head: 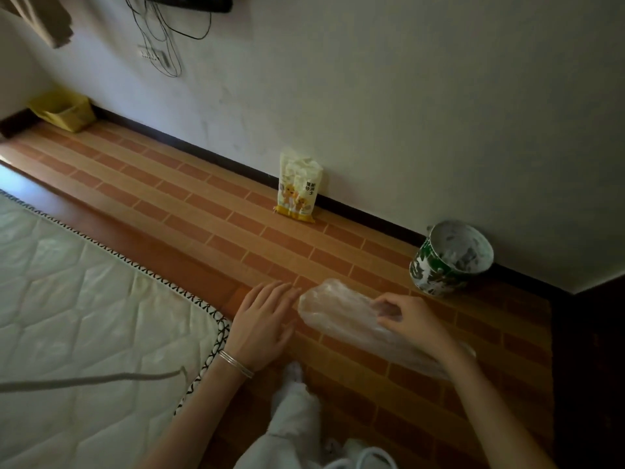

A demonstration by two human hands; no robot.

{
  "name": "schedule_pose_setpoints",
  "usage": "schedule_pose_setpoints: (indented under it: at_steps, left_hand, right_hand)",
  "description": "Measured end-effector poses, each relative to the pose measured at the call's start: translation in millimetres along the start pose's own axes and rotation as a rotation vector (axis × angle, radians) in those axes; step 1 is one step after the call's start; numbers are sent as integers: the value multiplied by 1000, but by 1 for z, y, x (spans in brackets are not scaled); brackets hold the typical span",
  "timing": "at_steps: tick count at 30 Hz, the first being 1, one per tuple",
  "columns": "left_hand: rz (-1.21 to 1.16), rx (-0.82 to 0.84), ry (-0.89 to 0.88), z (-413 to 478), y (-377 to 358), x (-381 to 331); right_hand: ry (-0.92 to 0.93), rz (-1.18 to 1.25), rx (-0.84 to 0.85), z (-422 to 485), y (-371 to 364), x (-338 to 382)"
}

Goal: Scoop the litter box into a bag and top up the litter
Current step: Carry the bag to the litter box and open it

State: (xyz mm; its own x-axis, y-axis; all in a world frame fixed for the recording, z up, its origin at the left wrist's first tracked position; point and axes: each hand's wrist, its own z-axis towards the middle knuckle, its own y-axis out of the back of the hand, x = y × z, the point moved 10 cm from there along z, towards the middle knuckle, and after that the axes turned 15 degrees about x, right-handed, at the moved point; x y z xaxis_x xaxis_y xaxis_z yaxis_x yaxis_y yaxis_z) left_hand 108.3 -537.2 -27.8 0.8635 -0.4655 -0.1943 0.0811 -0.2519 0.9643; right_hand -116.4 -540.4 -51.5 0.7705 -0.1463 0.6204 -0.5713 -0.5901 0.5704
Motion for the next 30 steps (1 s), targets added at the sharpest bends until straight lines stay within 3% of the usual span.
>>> schedule_pose_setpoints:
  at_steps: [17,30]
  left_hand:
    - [2,-100,104,157,90,173]
    - [-39,-39,318,246,82,254]
  right_hand:
    - [166,-80,-27,231,131,122]
    - [266,-170,286,397,162,161]
